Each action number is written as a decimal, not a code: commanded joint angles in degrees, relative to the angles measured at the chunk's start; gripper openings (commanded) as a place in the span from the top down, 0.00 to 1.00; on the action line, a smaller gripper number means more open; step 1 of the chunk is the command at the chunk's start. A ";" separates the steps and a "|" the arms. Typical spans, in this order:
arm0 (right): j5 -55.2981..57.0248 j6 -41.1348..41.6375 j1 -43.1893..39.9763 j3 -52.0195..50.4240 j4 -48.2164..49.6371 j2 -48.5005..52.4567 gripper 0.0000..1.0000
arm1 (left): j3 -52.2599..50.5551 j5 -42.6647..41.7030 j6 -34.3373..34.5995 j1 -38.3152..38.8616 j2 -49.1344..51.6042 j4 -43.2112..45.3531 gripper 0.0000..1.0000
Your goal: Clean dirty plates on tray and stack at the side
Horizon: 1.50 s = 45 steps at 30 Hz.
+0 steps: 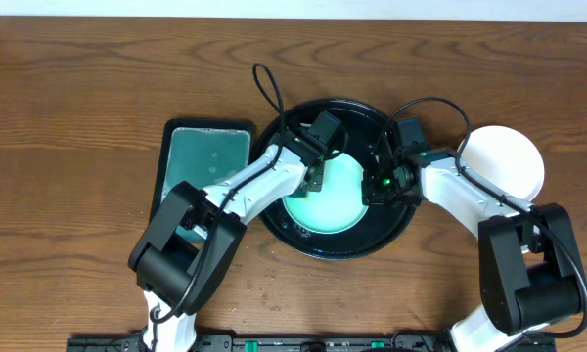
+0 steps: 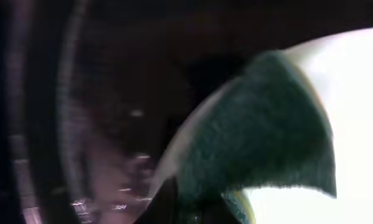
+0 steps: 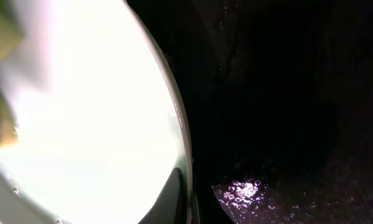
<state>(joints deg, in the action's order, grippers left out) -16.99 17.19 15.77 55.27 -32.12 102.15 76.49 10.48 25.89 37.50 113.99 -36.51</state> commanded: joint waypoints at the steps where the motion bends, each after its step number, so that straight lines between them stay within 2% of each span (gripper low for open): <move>1: 3.41 -1.62 0.83 -3.02 -1.51 2.71 0.99 | 0.46 12.28 -0.07 -2.82 1.66 -5.18 0.93; 4: 3.41 -1.60 0.83 -3.02 -1.51 2.71 0.99 | 2.78 5.07 2.62 -3.23 -2.03 -10.01 0.93; 9: 3.41 -1.60 0.83 -3.02 -1.97 2.71 0.99 | 3.34 -7.63 3.15 -6.54 -14.47 -12.15 0.93; 14: 5.29 0.42 0.81 -3.02 -2.08 2.71 0.99 | 3.23 -2.86 2.82 -13.53 -25.53 -17.14 0.93; 19: 9.84 5.31 0.83 -3.02 -0.96 2.71 0.99 | 0.28 -1.49 1.51 -22.25 -26.97 -21.27 0.93; 23: 8.20 4.79 0.83 -3.02 1.57 2.71 0.98 | -7.34 -1.66 0.37 -26.43 -24.98 -17.14 0.93; 27: 5.60 1.36 0.83 -3.02 3.26 2.71 0.85 | -13.73 -2.56 -1.86 -28.57 -21.81 -10.19 0.92; 29: 4.50 -0.09 0.83 -3.02 3.52 2.71 0.85 | -14.34 -3.91 -1.92 -29.44 -20.57 -9.79 0.87; 30: 4.46 -0.15 0.83 -2.99 3.52 2.71 0.92 | -14.32 -5.53 -1.99 -29.83 -20.44 -9.88 0.83; 31: 4.44 -0.28 0.83 -2.95 3.50 2.69 0.97 | -14.19 -8.13 -2.69 -30.27 -20.57 -9.99 0.74; 32: 4.42 -0.66 0.83 -2.82 3.37 2.51 0.99 | -13.84 -10.25 -3.17 -30.67 -21.00 -10.43 0.69; 34: 4.44 -0.98 0.83 -2.43 2.73 1.88 0.99 | -12.74 -12.96 -3.17 -31.36 -22.43 -11.87 0.59; 38: 4.50 -0.98 0.83 -0.76 0.59 -2.12 0.99 | -10.25 -13.97 -3.15 -32.15 -28.13 -15.80 0.51; 44: 4.48 -0.79 0.87 3.72 -1.90 -10.99 0.99 | -9.60 -13.92 -3.17 -32.13 -42.05 -18.91 0.30; 45: 4.61 -0.26 1.07 4.74 -2.03 -12.22 0.99 | -9.60 -13.92 -3.17 -32.13 -44.39 -19.47 0.29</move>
<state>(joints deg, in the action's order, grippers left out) -13.67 17.56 16.29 55.75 -34.33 94.78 65.52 -2.87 22.98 5.67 74.78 -54.92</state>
